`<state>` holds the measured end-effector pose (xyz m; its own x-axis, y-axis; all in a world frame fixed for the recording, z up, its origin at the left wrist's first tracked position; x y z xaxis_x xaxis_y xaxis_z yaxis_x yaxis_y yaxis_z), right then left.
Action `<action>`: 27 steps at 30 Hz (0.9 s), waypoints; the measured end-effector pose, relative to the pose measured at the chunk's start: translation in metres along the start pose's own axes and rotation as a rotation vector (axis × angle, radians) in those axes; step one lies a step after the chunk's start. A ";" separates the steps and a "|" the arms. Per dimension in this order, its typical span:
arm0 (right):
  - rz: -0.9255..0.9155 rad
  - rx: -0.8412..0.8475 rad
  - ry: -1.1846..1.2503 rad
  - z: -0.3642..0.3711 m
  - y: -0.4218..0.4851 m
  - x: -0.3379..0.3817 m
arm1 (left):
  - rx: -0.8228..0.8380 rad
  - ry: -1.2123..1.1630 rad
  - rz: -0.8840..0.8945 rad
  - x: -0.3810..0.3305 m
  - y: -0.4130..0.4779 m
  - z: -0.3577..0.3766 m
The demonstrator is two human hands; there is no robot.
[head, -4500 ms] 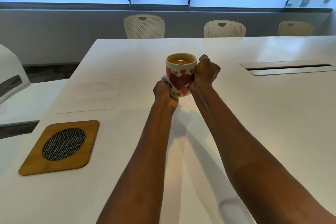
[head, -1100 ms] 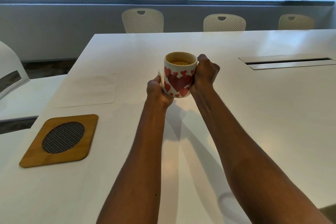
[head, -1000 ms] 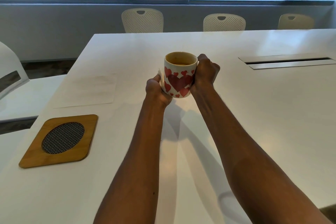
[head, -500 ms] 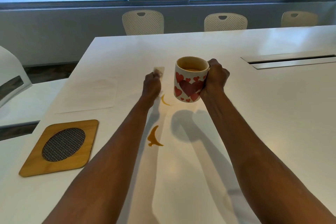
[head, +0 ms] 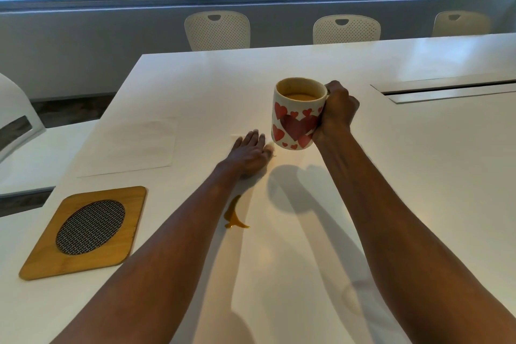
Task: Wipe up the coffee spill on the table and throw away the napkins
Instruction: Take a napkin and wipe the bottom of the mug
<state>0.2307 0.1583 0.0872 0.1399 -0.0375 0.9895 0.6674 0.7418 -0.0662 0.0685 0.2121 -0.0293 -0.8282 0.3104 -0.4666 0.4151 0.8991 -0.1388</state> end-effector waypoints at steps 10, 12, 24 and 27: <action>0.000 0.001 0.008 0.005 0.001 0.004 | 0.072 0.056 0.071 -0.009 -0.010 0.007; 0.002 0.004 0.015 0.005 0.002 0.003 | 0.082 0.068 0.079 -0.011 -0.012 0.010; 0.002 -0.023 0.023 0.002 0.003 0.001 | 0.098 0.044 0.094 -0.023 -0.024 0.018; 0.003 -0.012 0.021 0.004 0.002 0.002 | 0.094 0.028 0.101 -0.027 -0.030 0.019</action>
<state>0.2292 0.1629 0.0895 0.1567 -0.0493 0.9864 0.6759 0.7336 -0.0707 0.0859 0.1709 -0.0292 -0.7898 0.4076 -0.4584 0.5296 0.8302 -0.1741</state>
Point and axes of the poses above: each hand's wrist, its own y-axis towards the middle knuckle, its own z-axis out of the palm, x = y × z, the point moved 3 cm from there along y, towards the middle knuckle, and after that the axes turned 9 degrees about -y, right-handed, at the moved point
